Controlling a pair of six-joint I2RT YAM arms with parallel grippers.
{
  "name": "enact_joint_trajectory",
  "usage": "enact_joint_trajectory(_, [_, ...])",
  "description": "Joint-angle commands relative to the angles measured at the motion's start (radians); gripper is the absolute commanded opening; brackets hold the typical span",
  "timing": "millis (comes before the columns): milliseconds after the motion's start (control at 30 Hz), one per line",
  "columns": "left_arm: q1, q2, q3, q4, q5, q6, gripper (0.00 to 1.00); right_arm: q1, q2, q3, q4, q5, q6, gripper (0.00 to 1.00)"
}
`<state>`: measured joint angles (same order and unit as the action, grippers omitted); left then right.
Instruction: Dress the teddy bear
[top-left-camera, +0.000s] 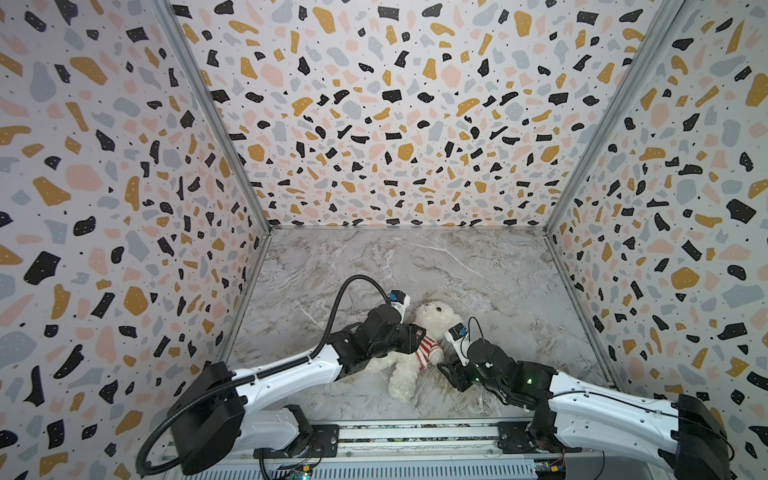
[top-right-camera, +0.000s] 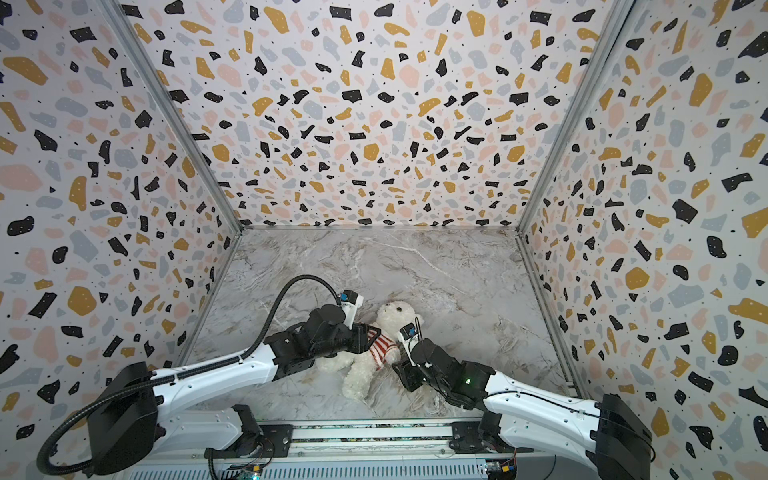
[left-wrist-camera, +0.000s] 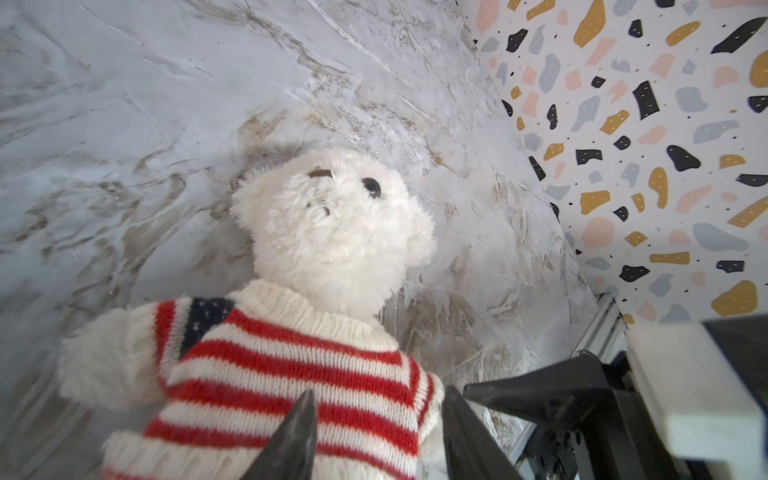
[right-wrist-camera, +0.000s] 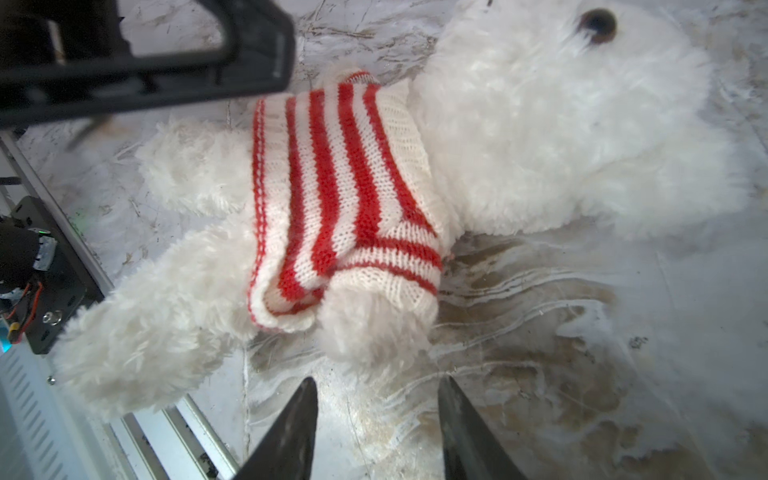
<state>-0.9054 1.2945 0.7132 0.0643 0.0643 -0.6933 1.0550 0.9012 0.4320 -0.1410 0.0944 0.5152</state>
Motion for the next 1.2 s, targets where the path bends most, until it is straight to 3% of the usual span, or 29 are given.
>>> enact_joint_trajectory(0, [-0.003, 0.052, 0.034, 0.065, 0.014, 0.024, 0.5, 0.002, -0.006, -0.007, 0.036, 0.005, 0.011, 0.46])
enact_joint_trajectory(367, [-0.003, 0.17, 0.058, 0.102, 0.019, 0.029, 0.46, 0.001, 0.025, -0.01, 0.053, 0.02, 0.008, 0.33])
enact_joint_trajectory(733, [-0.001, 0.182, 0.016, 0.137, 0.012, 0.015, 0.45, 0.0, 0.027, -0.015, 0.053, 0.031, 0.01, 0.14])
enact_joint_trajectory(1167, [0.006, 0.172, -0.054, 0.178, 0.018, 0.015, 0.43, -0.023, 0.018, -0.021, 0.066, 0.046, 0.003, 0.01])
